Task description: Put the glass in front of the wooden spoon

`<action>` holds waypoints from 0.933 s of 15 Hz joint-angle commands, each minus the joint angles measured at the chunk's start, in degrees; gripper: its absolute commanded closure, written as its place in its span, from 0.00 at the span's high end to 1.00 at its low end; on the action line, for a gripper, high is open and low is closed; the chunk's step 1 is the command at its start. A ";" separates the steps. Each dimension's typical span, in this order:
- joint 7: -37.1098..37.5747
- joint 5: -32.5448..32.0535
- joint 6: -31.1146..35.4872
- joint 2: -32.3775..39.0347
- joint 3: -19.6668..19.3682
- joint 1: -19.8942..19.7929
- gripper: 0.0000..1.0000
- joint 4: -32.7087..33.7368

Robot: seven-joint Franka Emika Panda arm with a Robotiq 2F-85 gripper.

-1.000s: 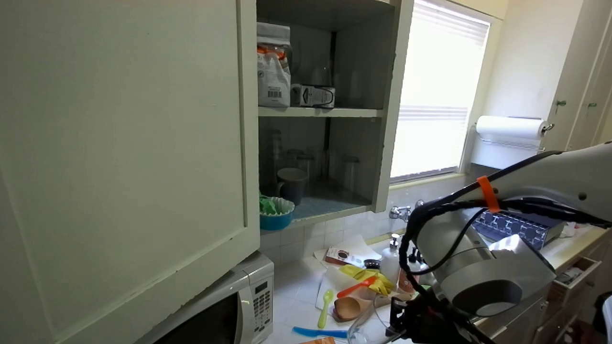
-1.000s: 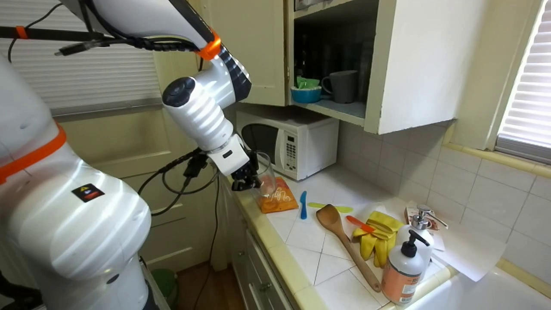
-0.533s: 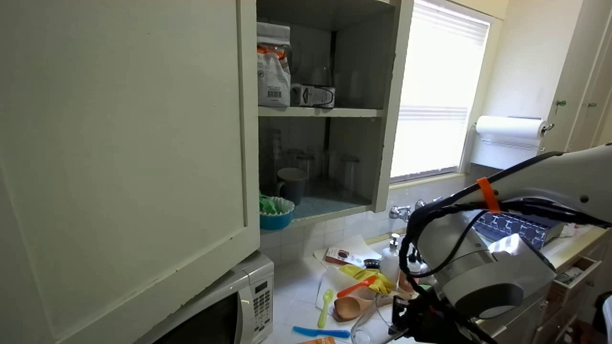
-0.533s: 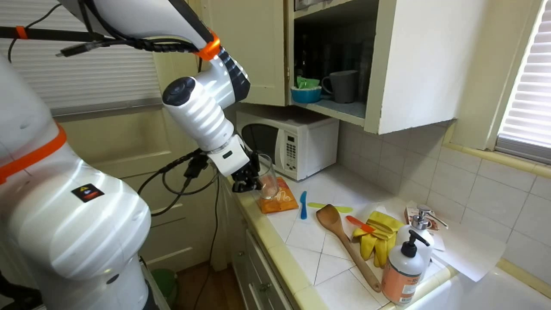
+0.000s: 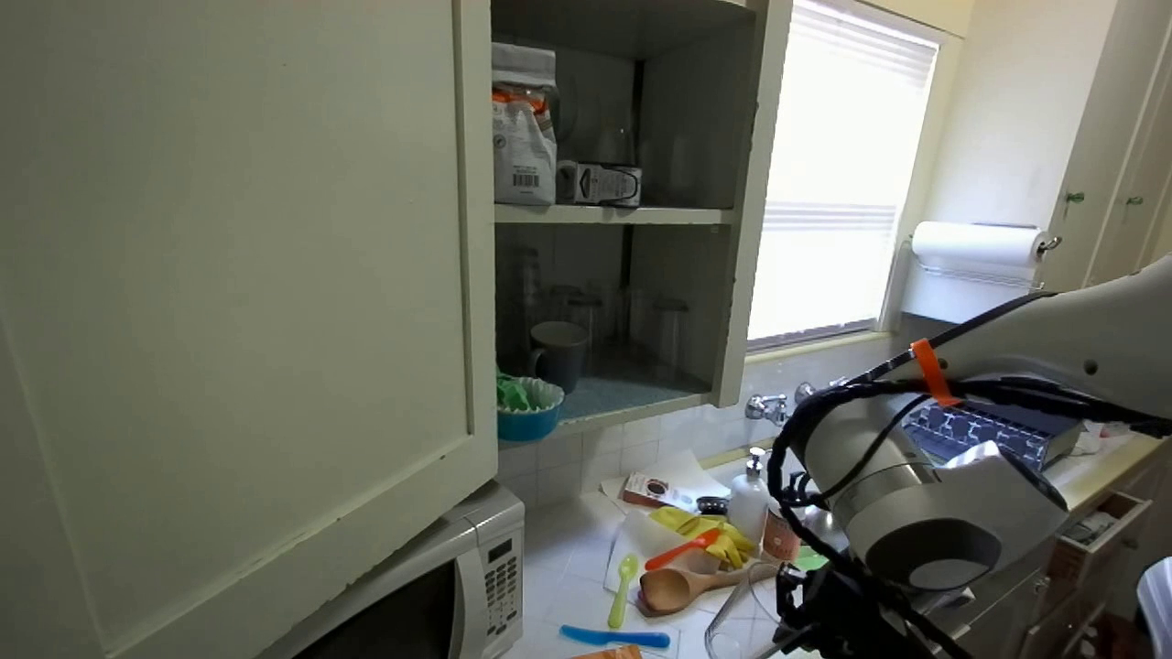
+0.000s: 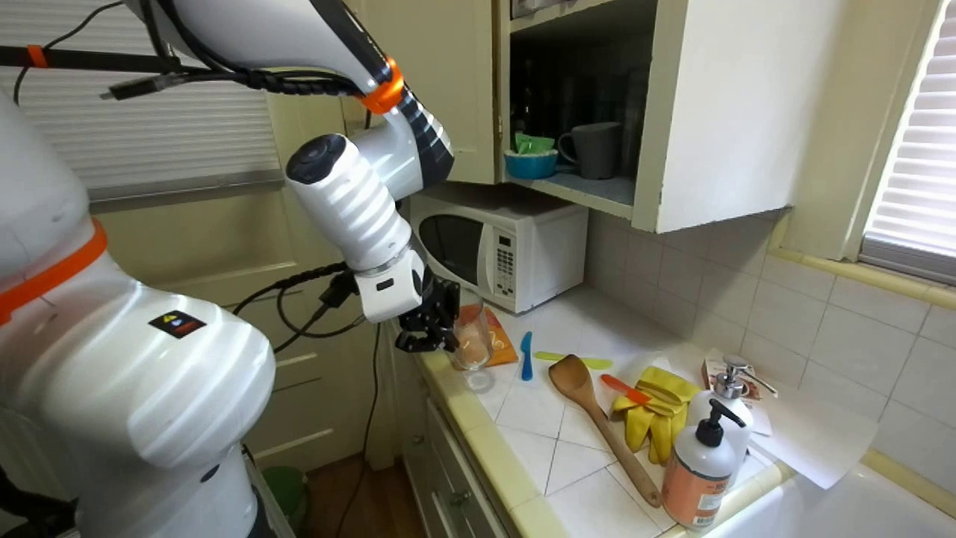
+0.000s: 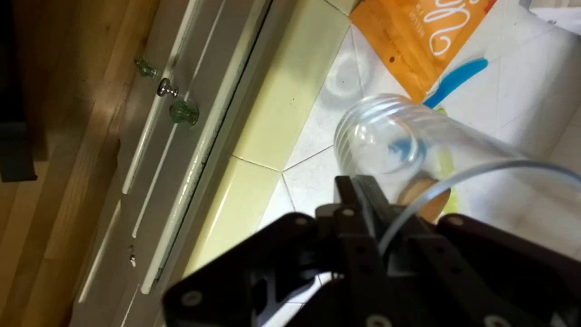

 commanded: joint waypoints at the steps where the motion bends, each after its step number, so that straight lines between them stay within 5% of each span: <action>1: 3.15 -0.01 4.17 -5.76 -12.01 10.35 0.02 0.08; 4: 1.80 -0.03 8.95 -10.98 -23.01 16.52 0.02 0.23; 14: -3.98 -0.20 22.45 -26.48 -37.33 12.98 0.02 0.33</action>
